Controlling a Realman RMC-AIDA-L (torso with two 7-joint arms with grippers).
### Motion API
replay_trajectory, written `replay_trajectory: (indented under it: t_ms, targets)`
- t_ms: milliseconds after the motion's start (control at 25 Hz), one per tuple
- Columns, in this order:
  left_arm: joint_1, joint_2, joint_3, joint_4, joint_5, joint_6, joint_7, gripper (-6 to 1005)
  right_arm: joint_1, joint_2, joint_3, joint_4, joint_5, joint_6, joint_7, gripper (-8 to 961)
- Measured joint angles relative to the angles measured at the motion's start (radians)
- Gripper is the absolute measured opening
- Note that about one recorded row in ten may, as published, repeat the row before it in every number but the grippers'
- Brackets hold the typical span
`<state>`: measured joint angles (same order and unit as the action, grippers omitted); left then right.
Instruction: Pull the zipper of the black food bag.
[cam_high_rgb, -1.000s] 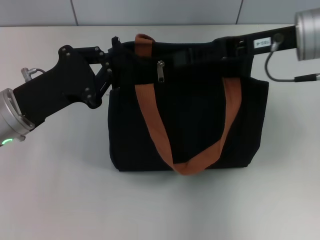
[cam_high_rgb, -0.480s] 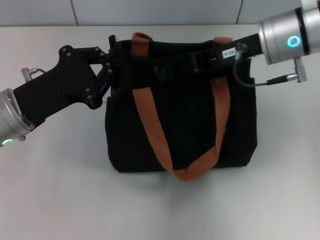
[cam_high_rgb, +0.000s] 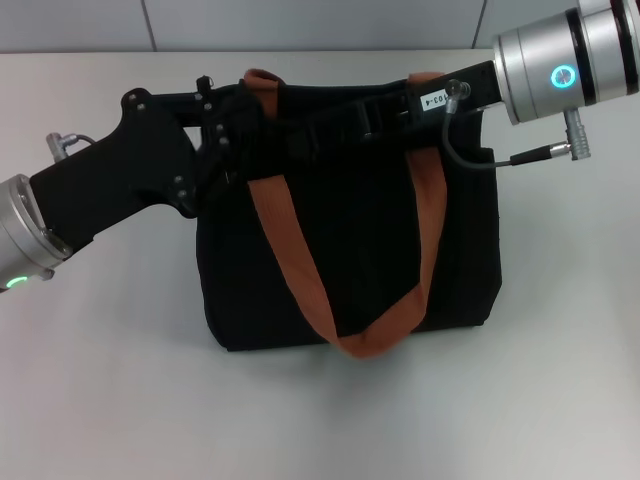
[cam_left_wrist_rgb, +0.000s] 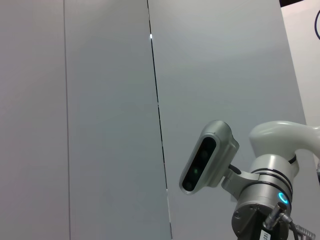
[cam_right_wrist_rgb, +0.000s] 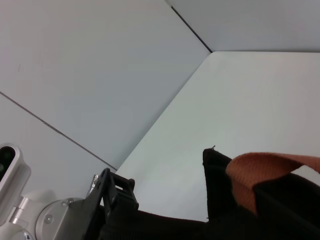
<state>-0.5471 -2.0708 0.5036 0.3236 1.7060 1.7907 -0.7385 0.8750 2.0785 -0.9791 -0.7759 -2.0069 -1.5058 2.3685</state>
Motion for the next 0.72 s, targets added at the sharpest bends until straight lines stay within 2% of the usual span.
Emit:
replay_trajectory:
  t_ms: [720]
  targets:
    - [-0.002, 0.000, 0.001, 0.000, 0.000, 0.010, -0.001, 24, -0.001, 0.002, -0.036, 0.011, 0.013, 0.029, -0.003, 220]
